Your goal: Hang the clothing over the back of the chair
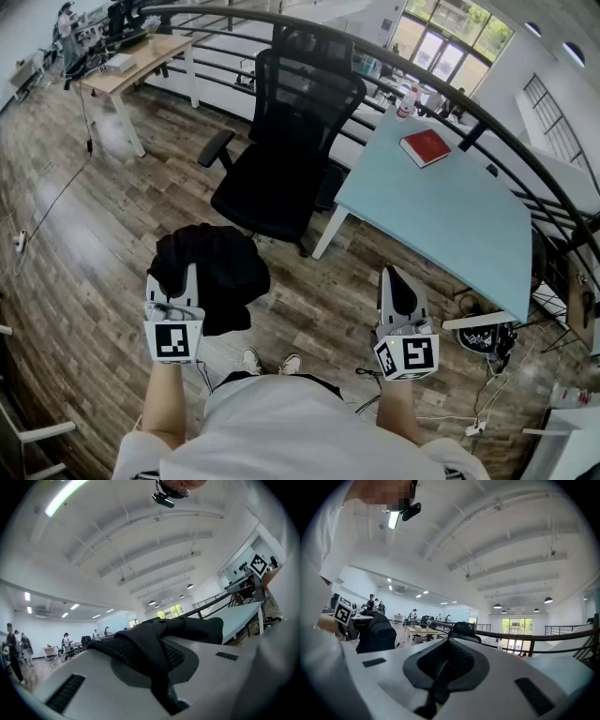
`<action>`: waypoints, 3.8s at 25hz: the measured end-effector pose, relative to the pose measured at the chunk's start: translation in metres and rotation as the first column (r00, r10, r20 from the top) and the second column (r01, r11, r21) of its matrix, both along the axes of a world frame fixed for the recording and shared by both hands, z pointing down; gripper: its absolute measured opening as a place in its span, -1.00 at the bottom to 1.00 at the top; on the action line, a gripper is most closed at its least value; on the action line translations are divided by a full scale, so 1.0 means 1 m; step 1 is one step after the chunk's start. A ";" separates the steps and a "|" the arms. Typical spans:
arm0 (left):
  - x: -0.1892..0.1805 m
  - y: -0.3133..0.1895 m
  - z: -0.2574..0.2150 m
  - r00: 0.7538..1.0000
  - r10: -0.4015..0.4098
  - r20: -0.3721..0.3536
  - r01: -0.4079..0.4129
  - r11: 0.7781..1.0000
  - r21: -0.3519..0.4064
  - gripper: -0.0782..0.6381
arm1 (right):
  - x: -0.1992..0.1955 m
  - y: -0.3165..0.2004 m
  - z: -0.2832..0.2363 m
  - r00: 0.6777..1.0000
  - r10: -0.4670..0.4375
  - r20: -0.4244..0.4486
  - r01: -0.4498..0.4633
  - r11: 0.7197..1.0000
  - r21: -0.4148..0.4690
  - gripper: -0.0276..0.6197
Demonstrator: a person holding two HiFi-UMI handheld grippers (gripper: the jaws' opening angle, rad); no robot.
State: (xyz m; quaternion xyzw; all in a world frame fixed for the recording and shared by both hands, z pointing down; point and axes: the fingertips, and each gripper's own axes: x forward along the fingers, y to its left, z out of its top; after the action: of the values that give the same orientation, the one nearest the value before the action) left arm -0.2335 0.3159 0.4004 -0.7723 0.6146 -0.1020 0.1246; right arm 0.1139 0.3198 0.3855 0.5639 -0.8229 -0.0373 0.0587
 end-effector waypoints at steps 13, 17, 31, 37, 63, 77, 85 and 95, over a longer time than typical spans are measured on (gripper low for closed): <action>-0.018 0.002 -0.010 0.998 -0.047 -0.050 0.047 0.999 -0.002 -0.69 | -0.012 -0.008 0.003 0.998 -0.031 0.046 0.031 0.999 0.008 -0.86; -0.021 0.010 -0.012 0.995 -0.075 -0.071 0.075 0.997 -0.014 -0.69 | -0.003 -0.007 0.003 0.995 -0.054 0.090 0.053 0.998 0.017 -0.86; 0.010 0.034 -0.016 0.989 -0.132 -0.059 0.132 0.991 -0.006 -0.69 | 0.046 0.006 0.033 0.987 -0.066 0.144 0.067 0.998 -0.009 -0.86; 0.020 0.013 -0.022 0.992 -0.107 -0.065 0.107 0.994 0.001 -0.69 | 0.060 -0.013 0.037 0.985 -0.035 0.170 0.039 0.999 -0.017 -0.86; -0.050 -0.335 0.004 0.981 0.117 -0.152 -0.124 0.992 -0.034 -0.69 | -0.089 -0.341 0.022 1.000 0.014 -0.021 -0.016 0.997 -0.073 -0.86; -0.024 -0.422 -0.001 0.974 0.160 -0.157 -0.170 0.984 -0.050 -0.69 | -0.060 -0.416 0.032 0.998 0.059 0.031 -0.056 0.994 -0.094 -0.86; -0.002 -0.456 -0.028 0.986 0.136 -0.099 -0.137 0.991 -0.006 -0.69 | -0.052 -0.470 0.014 0.998 -0.017 0.055 0.019 0.999 -0.048 -0.86; 0.014 -0.501 -0.016 0.993 0.081 -0.087 -0.085 0.996 -0.042 -0.68 | -0.043 -0.515 0.032 0.996 -0.072 0.050 0.077 0.993 -0.095 -0.86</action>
State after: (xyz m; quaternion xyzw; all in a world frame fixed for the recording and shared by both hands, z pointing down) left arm -0.2191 -0.1849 0.3840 -0.8034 0.5843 -0.0774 0.0849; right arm 0.0713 -0.1952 0.4172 0.5301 -0.8453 0.0135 0.0652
